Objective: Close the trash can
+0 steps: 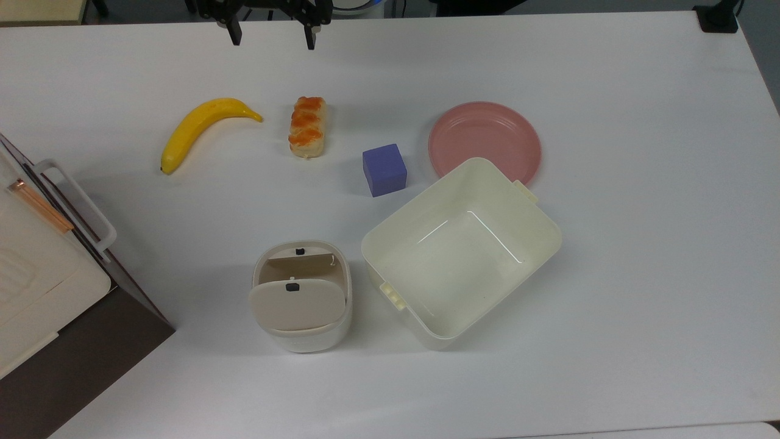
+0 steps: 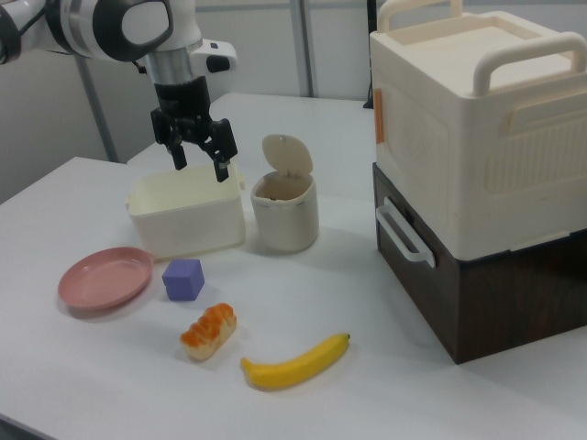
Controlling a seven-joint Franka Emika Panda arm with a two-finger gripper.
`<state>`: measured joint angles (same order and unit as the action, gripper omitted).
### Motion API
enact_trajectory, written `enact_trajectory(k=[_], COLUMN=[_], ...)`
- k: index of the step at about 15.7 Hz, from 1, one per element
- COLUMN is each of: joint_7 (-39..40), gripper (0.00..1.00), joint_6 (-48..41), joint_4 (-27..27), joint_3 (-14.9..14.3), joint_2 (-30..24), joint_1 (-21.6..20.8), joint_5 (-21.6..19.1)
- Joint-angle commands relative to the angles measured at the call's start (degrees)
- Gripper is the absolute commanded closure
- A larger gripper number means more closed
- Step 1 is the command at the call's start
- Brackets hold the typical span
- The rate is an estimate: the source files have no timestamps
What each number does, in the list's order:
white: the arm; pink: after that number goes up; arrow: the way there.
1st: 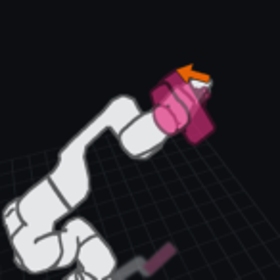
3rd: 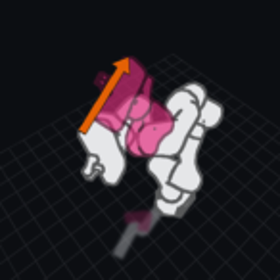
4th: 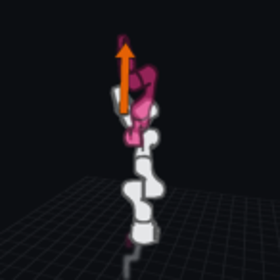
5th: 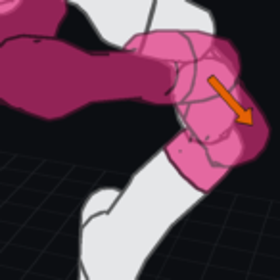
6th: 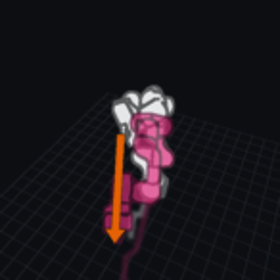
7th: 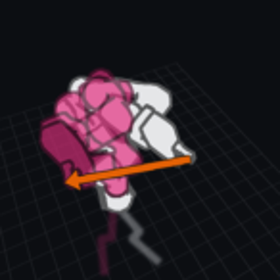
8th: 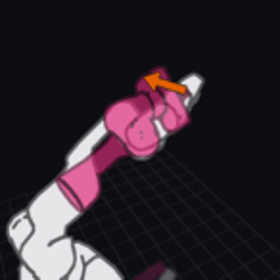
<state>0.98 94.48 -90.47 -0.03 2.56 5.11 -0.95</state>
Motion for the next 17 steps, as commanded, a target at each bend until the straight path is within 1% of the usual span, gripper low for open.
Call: enact_trajectory(k=[1,13,17], joint_7=[-0.1,-0.01,0.87], gripper=[0.0,0.0,0.0], joint_6=[2.2,2.11,2.2], joint_4=[-2.7,-2.7,-2.79], joint_3=[-1.11,-1.11,-1.11], joint_2=[-1.94,-1.94,-1.94], joint_1=[-1.59,-1.59,-2.12], joint_5=[-0.28,-0.11,1.3])
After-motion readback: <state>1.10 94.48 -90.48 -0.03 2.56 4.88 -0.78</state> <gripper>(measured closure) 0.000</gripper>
